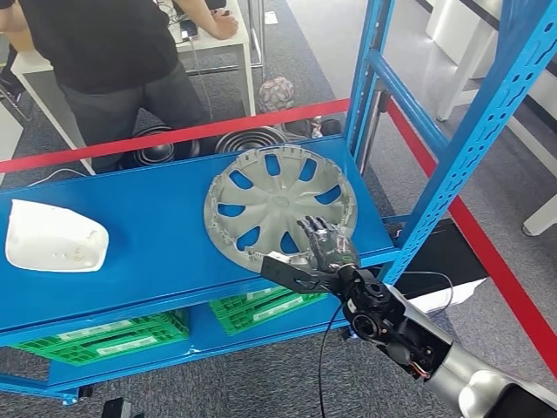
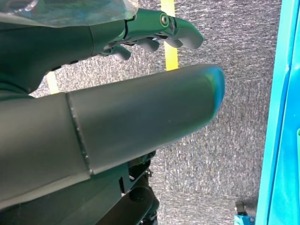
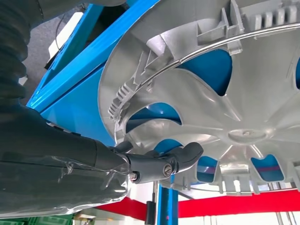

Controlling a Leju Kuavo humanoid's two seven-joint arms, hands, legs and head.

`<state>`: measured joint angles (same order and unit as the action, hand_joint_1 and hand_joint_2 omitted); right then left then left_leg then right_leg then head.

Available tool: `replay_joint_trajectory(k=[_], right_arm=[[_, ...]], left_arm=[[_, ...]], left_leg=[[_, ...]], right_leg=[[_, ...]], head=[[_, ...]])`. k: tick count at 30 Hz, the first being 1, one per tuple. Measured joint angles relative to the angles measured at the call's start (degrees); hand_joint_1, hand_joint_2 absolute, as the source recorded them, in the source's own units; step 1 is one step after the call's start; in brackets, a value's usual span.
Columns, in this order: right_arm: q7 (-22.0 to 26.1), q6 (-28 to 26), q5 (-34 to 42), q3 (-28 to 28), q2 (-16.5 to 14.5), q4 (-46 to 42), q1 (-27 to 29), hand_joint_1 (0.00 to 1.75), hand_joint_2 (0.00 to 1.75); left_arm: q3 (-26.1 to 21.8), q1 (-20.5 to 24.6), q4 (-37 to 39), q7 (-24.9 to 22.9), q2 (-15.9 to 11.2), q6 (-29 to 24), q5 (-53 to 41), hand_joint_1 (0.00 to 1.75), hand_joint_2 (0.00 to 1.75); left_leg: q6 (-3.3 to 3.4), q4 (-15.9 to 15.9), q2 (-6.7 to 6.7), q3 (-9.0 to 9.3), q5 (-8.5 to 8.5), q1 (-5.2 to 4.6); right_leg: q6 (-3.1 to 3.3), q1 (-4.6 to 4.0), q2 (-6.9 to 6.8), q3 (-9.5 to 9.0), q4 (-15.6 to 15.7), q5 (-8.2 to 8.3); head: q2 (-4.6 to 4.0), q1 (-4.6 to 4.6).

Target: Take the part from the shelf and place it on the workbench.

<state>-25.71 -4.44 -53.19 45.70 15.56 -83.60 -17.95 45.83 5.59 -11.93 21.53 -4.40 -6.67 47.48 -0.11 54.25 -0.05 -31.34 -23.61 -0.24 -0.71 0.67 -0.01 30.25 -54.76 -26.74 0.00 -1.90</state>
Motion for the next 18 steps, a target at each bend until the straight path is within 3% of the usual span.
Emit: replay_joint_trajectory(k=[7, 18], right_arm=[[-0.71, 0.06, 0.67, -0.1, 0.0, 0.2, 0.29, 0.0, 1.75], [2.89, 1.21, 2.89, 0.5, -1.63, 4.58, -0.83, 0.0, 1.75]], left_arm=[[0.01, 0.18, 0.0, -0.14, -1.25, 0.09, -1.04, 0.0, 0.0], [0.07, 2.18, -0.1, -1.02, -2.75, 1.08, -2.63, 0.0, 0.0]], left_leg=[[0.0, 0.0, 0.0, 0.0, 0.0, 0.0], [0.0, 0.0, -0.01, -0.01, 0.0, 0.0]], right_leg=[[0.0, 0.0, 0.0, 0.0, 0.03, 0.01], [0.01, 0.0, -0.01, -0.01, 0.03, 0.01]], head=[[0.0, 0.0], [0.0, 0.01]])
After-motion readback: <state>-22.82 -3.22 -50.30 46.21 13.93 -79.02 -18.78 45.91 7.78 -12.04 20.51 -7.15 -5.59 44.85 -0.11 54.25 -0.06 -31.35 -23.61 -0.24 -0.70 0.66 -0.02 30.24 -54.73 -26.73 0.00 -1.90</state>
